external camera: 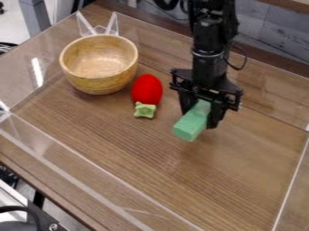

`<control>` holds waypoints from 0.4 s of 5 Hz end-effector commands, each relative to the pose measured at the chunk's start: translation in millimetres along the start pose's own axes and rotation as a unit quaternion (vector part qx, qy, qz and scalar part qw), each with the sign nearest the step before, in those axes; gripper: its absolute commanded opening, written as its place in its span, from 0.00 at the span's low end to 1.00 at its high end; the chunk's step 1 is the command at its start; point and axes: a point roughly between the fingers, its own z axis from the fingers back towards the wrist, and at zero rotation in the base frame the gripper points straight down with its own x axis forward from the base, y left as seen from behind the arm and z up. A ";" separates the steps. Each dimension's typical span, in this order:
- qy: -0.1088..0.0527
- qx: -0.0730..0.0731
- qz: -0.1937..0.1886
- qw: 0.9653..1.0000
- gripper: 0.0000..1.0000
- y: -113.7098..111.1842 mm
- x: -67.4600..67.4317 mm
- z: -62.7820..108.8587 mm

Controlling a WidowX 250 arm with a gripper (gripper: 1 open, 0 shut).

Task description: Remove the green stick from the brown bowl and put it on the table

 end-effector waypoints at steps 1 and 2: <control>-0.036 0.003 -0.043 0.998 1.00 4.5 2.3 39.0; -0.036 0.004 -0.036 0.999 0.00 -1.9 -2.8 26.3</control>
